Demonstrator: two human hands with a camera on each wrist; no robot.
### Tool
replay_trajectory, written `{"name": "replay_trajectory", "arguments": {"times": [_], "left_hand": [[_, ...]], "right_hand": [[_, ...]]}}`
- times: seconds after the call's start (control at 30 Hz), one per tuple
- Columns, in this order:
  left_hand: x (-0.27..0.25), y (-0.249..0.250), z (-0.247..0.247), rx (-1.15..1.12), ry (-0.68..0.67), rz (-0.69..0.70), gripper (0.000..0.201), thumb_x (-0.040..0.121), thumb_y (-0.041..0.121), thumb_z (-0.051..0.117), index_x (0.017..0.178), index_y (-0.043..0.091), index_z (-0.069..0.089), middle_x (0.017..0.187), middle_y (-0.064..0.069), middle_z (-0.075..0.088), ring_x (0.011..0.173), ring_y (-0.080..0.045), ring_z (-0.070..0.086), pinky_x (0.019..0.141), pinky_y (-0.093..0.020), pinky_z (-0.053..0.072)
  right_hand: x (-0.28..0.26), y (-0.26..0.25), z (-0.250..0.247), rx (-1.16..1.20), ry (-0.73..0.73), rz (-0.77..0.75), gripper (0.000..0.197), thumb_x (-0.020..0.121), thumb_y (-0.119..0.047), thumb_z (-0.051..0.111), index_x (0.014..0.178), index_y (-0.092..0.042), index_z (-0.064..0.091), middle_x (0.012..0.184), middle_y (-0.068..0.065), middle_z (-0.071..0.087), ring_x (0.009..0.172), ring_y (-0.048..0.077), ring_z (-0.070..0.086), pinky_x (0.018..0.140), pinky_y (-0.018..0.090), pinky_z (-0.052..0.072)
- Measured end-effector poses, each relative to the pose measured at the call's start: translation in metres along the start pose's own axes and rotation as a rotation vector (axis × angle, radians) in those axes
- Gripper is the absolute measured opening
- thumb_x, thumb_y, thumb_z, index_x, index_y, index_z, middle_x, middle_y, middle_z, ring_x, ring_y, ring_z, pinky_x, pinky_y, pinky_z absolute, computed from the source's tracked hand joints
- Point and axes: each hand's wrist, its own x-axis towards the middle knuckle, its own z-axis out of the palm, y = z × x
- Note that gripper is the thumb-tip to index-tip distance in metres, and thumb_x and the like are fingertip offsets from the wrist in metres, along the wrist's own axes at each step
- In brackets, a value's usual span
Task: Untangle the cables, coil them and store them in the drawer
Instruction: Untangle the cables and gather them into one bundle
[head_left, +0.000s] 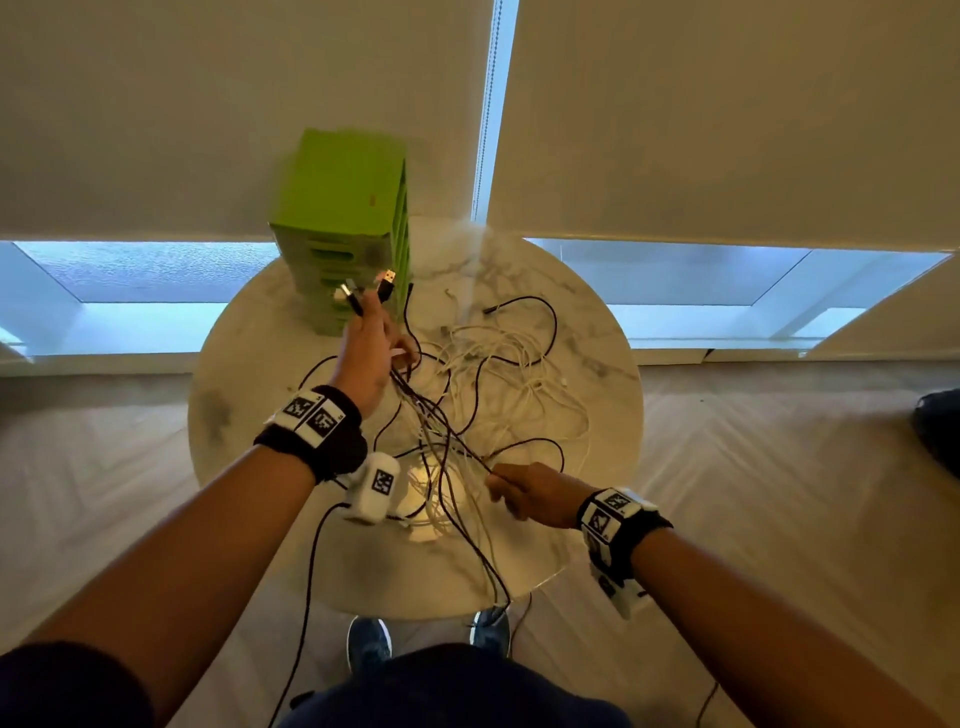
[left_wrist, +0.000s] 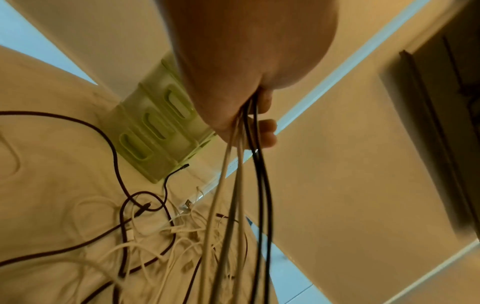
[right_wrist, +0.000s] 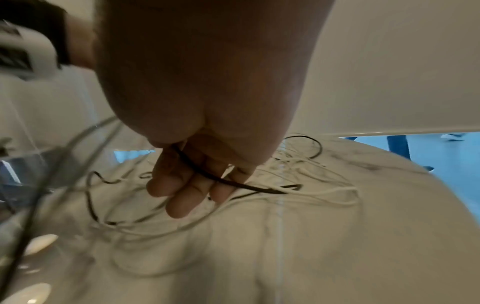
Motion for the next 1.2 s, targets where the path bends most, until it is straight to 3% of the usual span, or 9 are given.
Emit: {"name": "replay_trajectory", "arguments": {"times": [0.1,0.27,0.37,0.5,0.63,0.8,0.93,1.1,1.2], "left_hand": [[0.0,0.009,-0.01,-0.106,-0.083,-0.11,0.043,0.107,0.053,0.036,0.074,0.025,0.038,0.053,0.01,0.024,0.042,-0.007,0.025,0.039,-0.02,0.025],[-0.01,-0.014,-0.014,0.335,-0.311,-0.059,0.024,0.102,0.046,0.058,0.087,0.027,0.055,0.06,0.008,0.029,0.05,-0.011,0.028,0.047,-0.027,0.026],[-0.019,-0.022,-0.004,0.34,-0.339,-0.126,0.039,0.104,0.053,0.049,0.094,0.018,0.063,0.062,0.005,0.03,0.051,-0.012,0.029,0.048,-0.027,0.024],[-0.027,-0.017,0.003,0.343,-0.393,-0.117,0.046,0.102,0.057,0.049,0.073,0.026,0.065,0.057,0.006,0.035,0.047,-0.009,0.034,0.046,-0.025,0.029],[-0.023,-0.016,-0.006,0.412,-0.498,-0.08,0.035,0.1,0.043,0.062,0.091,0.01,0.062,0.057,0.004,0.034,0.046,-0.011,0.031,0.044,-0.026,0.027],[-0.019,-0.023,-0.014,0.563,-0.604,-0.091,0.031,0.104,0.04,0.055,0.103,0.01,0.062,0.061,0.004,0.036,0.047,-0.01,0.036,0.046,-0.025,0.033],[-0.014,-0.021,-0.01,0.393,-0.466,-0.128,0.028,0.11,0.041,0.038,0.105,0.019,0.056,0.076,0.001,0.041,0.062,-0.012,0.041,0.053,-0.025,0.038],[0.001,-0.006,-0.016,0.197,-0.261,-0.056,0.028,0.113,0.035,0.031,0.137,0.029,0.042,0.11,-0.005,0.068,0.062,-0.005,0.044,0.057,-0.022,0.038],[0.001,-0.002,-0.01,0.165,-0.252,-0.008,0.019,0.113,0.032,0.029,0.126,0.038,0.041,0.09,-0.002,0.071,0.059,-0.007,0.041,0.054,-0.021,0.036]], "right_hand": [[-0.002,0.016,-0.014,-0.017,0.098,0.098,0.034,0.108,-0.042,0.035,0.093,-0.024,0.059,0.073,-0.004,0.058,0.067,0.015,0.057,0.073,0.038,0.048],[0.016,-0.026,-0.054,0.013,0.422,0.023,0.034,0.108,-0.035,0.04,0.096,-0.016,0.066,0.076,-0.016,0.057,0.072,-0.006,0.055,0.071,0.014,0.038],[0.033,-0.06,-0.064,-0.042,0.425,-0.086,0.031,0.108,-0.036,0.04,0.095,-0.02,0.064,0.078,-0.017,0.058,0.073,-0.01,0.055,0.069,0.008,0.038],[0.05,-0.078,-0.064,-0.062,0.428,-0.105,0.036,0.107,-0.039,0.041,0.096,-0.019,0.069,0.09,-0.002,0.069,0.086,0.014,0.063,0.08,0.029,0.047],[0.05,-0.071,-0.066,-0.02,0.421,-0.123,0.03,0.107,-0.035,0.044,0.113,-0.017,0.068,0.1,-0.007,0.069,0.09,0.007,0.061,0.077,0.017,0.044],[0.047,-0.056,-0.063,-0.067,0.329,-0.09,0.018,0.106,-0.034,0.048,0.098,-0.024,0.06,0.082,-0.011,0.06,0.072,0.001,0.054,0.066,0.012,0.039],[0.044,-0.032,-0.057,-0.083,0.25,-0.005,0.019,0.107,-0.029,0.044,0.099,-0.021,0.06,0.074,-0.009,0.059,0.067,0.005,0.056,0.066,0.018,0.042],[0.033,0.019,-0.037,-0.277,0.069,0.159,0.021,0.105,-0.031,0.045,0.102,-0.017,0.062,0.101,0.003,0.066,0.096,0.024,0.06,0.086,0.039,0.047],[0.029,0.026,-0.039,-0.3,0.13,0.169,0.027,0.105,-0.033,0.047,0.108,-0.015,0.067,0.108,0.006,0.068,0.102,0.027,0.062,0.09,0.044,0.048]]}}
